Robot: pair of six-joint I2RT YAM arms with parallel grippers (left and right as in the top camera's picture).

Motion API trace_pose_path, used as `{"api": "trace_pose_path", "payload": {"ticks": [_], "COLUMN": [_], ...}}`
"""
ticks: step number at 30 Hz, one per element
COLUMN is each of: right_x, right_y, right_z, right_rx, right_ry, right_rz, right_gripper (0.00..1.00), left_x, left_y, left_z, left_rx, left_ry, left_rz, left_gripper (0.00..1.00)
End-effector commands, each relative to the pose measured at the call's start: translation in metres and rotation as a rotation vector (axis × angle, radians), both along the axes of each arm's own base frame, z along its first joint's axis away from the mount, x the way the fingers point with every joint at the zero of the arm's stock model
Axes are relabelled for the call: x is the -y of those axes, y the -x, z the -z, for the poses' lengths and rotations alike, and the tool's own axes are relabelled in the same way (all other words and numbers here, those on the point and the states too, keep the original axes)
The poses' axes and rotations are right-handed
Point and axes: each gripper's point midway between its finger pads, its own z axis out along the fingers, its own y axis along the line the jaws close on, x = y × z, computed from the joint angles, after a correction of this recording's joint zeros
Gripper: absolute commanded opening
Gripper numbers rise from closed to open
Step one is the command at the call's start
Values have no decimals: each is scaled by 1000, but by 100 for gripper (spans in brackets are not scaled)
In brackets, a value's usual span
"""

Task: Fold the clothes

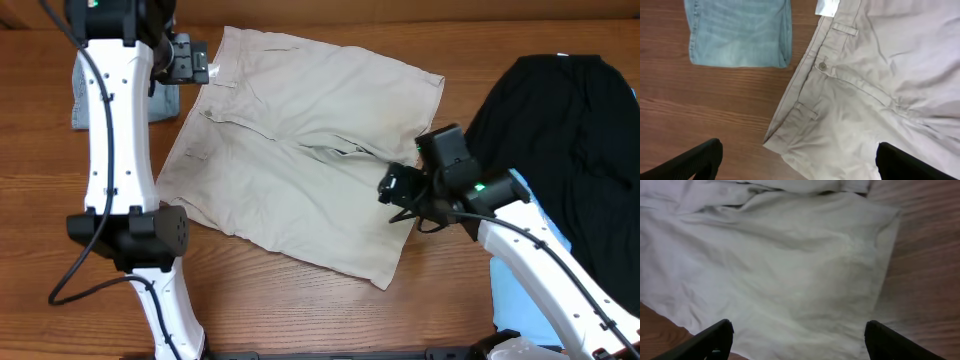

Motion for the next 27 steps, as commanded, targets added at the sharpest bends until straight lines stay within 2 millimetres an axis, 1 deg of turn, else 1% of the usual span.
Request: {"api": "trace_pose_path", "payload": {"ticks": [1,7,11,14,16,19,22,27], "right_x": [-3,-3,-10,-11,-13,-12,-3,16], "right_y": [-14,-64,-91,-106,-111,-112,-110,-109], "right_z": [7,25,47,67,80,99,118,139], "right_rx": [59,214,269,284,281,253,203,143], "right_ry": [66,204,253,279,286,297,314,334], "right_rz": [-36,-133,-184,-182,-194,-195,-189,-159], "right_gripper": [88,88,87,87,87,88,88,88], "left_x": [0,2,5,5,5,5,5,5], "left_y": [3,-6,-9,-9,-9,-9,-9,-9], "left_z": [-15,-17,-18,-18,-18,-18,-18,-18], "left_rx": [44,75,87,88,88,90,90,90], "left_ry": [30,34,48,48,48,48,48,48], "left_rz": [-23,-17,-11,-11,-11,-11,-11,-11], "left_gripper": [100,100,100,100,100,100,100,100]}}
